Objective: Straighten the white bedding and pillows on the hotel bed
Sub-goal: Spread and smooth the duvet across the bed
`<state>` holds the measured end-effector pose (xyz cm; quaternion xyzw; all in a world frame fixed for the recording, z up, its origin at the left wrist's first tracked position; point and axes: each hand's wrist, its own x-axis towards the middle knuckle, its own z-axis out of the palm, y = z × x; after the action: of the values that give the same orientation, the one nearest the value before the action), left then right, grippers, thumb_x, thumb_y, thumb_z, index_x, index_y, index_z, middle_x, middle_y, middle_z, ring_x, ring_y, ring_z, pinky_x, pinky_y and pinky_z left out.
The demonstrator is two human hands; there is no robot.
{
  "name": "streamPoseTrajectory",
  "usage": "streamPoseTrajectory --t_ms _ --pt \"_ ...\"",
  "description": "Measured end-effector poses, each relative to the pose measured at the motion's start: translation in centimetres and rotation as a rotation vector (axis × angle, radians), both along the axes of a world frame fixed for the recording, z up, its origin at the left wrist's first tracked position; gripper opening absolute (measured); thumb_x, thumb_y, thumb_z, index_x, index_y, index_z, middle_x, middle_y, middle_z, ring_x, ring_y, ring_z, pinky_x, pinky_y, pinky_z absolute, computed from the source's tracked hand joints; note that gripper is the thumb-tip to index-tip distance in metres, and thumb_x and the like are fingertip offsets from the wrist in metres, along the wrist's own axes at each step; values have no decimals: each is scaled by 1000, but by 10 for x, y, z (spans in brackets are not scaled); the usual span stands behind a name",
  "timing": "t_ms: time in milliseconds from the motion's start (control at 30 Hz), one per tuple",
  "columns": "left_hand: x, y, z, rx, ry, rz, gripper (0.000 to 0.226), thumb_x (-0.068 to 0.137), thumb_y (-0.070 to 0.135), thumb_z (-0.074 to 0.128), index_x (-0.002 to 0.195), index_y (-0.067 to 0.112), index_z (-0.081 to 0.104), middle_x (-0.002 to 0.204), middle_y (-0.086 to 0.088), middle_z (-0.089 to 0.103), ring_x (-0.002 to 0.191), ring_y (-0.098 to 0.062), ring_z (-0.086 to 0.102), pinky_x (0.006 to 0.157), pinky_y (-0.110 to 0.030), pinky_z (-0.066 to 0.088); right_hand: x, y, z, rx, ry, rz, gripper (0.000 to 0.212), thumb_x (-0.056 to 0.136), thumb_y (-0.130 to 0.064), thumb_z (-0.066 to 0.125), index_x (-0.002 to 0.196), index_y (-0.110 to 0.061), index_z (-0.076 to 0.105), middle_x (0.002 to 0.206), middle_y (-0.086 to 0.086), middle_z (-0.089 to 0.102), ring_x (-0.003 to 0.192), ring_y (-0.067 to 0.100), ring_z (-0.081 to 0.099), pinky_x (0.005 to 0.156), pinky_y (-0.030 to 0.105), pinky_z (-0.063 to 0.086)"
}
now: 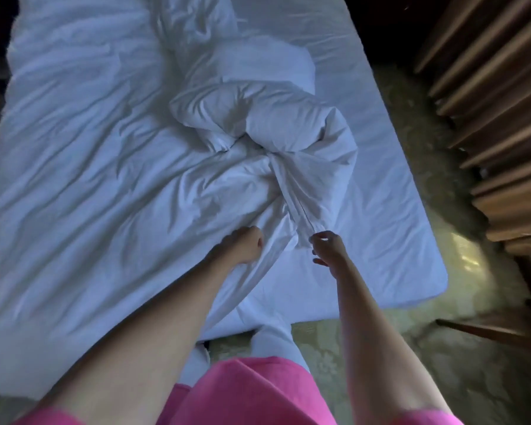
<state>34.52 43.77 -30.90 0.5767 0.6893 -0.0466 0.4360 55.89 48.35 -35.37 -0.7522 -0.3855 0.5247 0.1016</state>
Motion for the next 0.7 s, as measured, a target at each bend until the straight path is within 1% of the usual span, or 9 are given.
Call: streamPoseTrajectory --t_ms 100,167,267,333,433,467,533,600,700 --pt "19 37 -19 -42 59 58 10 88 19 45 87 22 55 107 -7 61 91 -30 61 73 -33 48 25 50 -29 -53 2 -35 33 89 -20 61 121 -10 60 107 10 60 81 17 56 65 30 54" --pt "33 60 -26 -19 78 94 11 88 18 45 86 18 56 105 -9 62 92 -32 62 76 -35 51 39 79 -49 -58 -27 -26 47 87 -26 66 131 -13 54 119 12 58 82 18 56 76 35 55" --pt "55 83 -31 -20 66 133 20 90 20 43 92 14 62 101 -10 65 91 -31 63 81 -41 56 50 111 -75 -119 29 -36 72 83 -35 71 145 -18 39 130 9 52 95 22 57 90 39 53" --pt "65 91 -37 -40 62 140 23 91 22 40 92 11 61 98 -11 65 91 -32 63 81 -41 55 51 128 -95 -135 43 -63 90 75 -43 76 149 -22 30 141 9 47 114 26 56 98 42 51" --pt "73 92 -48 -92 88 152 18 86 21 39 74 17 51 80 -6 58 83 -34 63 67 -33 47 39 147 -115 -180 96 -134 103 58 -48 85 141 -21 30 141 4 46 123 28 52 98 45 50" --pt "74 91 -51 -119 86 153 19 85 21 39 68 21 47 75 -4 55 80 -33 63 66 -32 44 33 150 -121 -222 123 -179 98 61 -47 85 139 -18 33 136 1 48 122 27 52 97 41 48" --pt "75 88 -54 -172 53 185 20 84 23 39 65 25 45 77 -1 55 82 -31 63 69 -35 49 25 153 -123 -293 150 -247 67 80 -36 75 134 -8 46 123 1 55 112 26 56 86 31 45" --pt "72 86 -51 -204 0 250 21 86 23 40 68 23 51 86 -4 63 85 -30 65 75 -39 56 17 154 -127 -208 41 -205 43 87 -29 64 117 2 62 113 13 67 96 28 63 75 32 46" --pt "71 84 -47 -169 -40 400 22 92 16 45 92 9 65 101 -15 68 96 -33 65 80 -36 54 2 146 -106 -63 50 -237 35 94 -25 51 101 6 65 99 22 68 94 36 65 82 40 53"
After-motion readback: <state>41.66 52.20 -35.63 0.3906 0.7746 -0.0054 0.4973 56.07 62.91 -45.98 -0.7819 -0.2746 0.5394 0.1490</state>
